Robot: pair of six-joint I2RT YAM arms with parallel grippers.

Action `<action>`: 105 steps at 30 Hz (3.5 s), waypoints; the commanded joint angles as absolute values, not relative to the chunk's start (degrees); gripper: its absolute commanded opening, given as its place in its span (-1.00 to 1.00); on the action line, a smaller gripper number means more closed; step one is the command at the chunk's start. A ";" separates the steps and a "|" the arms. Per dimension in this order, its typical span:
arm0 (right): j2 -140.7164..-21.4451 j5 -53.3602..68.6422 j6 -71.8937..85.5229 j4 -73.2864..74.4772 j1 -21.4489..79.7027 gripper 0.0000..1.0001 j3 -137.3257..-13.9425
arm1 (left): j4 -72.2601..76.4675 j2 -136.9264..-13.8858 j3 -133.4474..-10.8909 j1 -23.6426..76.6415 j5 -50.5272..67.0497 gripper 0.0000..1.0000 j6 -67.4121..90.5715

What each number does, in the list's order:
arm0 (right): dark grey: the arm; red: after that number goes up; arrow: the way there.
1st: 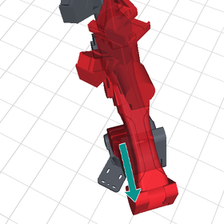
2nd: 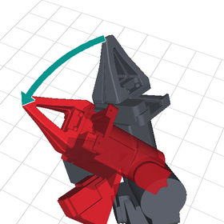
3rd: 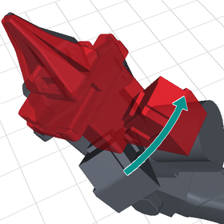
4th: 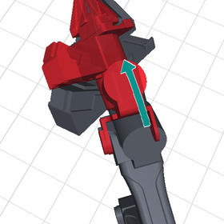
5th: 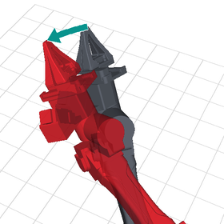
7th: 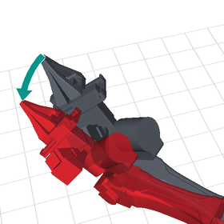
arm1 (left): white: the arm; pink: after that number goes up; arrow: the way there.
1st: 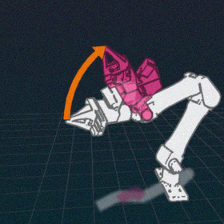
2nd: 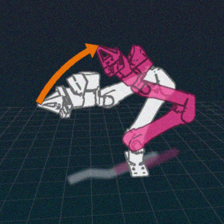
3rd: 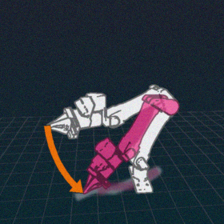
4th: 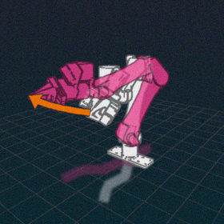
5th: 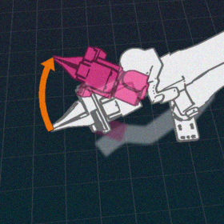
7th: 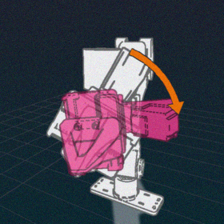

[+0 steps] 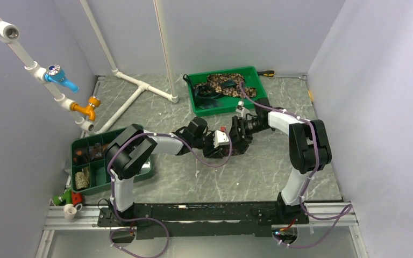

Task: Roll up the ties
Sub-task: Roll the tie at the center of the board.

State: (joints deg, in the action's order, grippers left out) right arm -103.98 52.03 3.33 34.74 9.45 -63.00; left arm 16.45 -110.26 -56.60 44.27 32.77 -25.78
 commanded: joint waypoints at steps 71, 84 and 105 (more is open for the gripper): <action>-112.31 55.10 -1.15 42.16 12.54 0.18 -73.01 | 2.78 -116.17 -57.65 46.64 24.09 -0.46 -23.09; -117.16 56.76 -0.82 39.10 12.86 0.06 -72.55 | 3.00 -115.95 -56.71 46.77 25.24 -0.38 -23.24; -119.98 30.45 -4.58 42.04 10.15 -1.00 -71.68 | 8.96 -109.92 -63.16 46.91 29.86 0.80 -22.47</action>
State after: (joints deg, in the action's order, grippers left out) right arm -118.87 46.85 -2.09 46.00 9.19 -72.14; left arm 11.46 -110.93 -60.77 46.37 27.83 -22.20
